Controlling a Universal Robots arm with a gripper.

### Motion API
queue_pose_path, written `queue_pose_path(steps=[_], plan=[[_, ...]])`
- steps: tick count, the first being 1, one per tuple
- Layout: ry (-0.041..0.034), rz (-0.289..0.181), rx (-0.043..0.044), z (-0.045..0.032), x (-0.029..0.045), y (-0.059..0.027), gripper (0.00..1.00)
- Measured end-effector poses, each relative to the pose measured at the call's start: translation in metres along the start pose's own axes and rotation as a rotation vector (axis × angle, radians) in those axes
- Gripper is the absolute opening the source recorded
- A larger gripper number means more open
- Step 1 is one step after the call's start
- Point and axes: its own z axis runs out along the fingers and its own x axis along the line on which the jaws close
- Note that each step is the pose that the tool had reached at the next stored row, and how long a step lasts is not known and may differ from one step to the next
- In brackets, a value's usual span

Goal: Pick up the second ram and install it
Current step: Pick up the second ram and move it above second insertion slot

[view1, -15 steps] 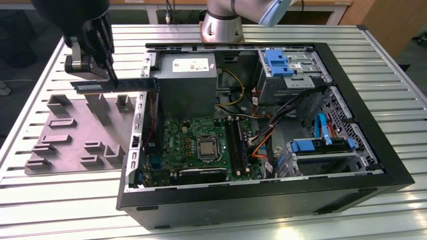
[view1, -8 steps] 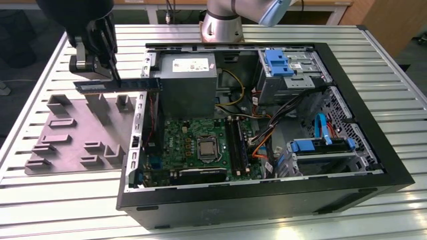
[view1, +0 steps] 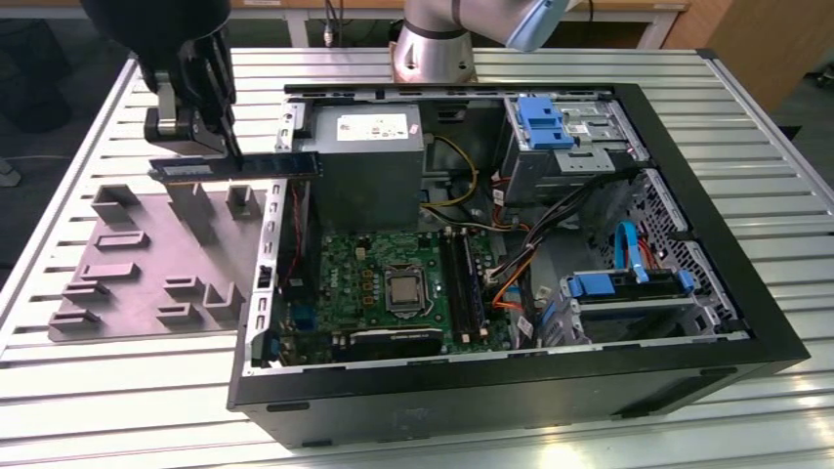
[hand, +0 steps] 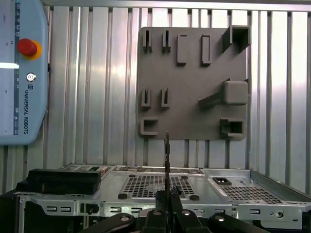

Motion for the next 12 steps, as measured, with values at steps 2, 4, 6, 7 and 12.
queue_pose_path(steps=[2,4,6,7,12], plan=[[0.0,0.0,0.0,0.0,0.0,-0.0013,0.14],[-0.0001,0.0,0.0,0.0,0.0,-0.0025,0.14],[0.0,0.0,0.0,0.0,0.0001,-0.0036,0.14],[0.0,0.0,0.0,-0.0001,0.0001,-0.0041,0.14],[0.0,0.0,0.0,-0.0001,0.0001,-0.0068,0.14]])
